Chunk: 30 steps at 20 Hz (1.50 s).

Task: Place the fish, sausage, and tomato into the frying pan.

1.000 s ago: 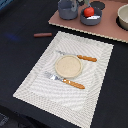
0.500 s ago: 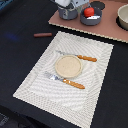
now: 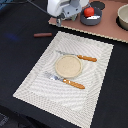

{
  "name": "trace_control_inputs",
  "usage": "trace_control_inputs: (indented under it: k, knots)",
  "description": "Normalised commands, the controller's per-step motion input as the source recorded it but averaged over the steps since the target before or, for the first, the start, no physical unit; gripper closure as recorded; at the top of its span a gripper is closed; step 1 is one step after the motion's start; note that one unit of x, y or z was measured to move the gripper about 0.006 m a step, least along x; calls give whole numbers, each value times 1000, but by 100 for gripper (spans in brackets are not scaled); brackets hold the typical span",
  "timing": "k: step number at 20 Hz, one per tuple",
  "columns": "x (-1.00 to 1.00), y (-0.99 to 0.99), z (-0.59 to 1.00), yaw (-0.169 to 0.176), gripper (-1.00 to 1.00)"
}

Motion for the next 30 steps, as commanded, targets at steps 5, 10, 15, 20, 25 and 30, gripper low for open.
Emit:
trace_control_inputs:
  k: [5, 10, 15, 20, 25, 30]
  knots:
    - [-957, -108, -337, 36, -100]
    - [-990, -2, -309, 73, -100]
    - [-926, 0, -273, 117, -100]
    - [-727, 0, -115, 156, -100]
    - [-689, -1, -170, 143, -100]
    - [-499, -173, -150, 138, -100]
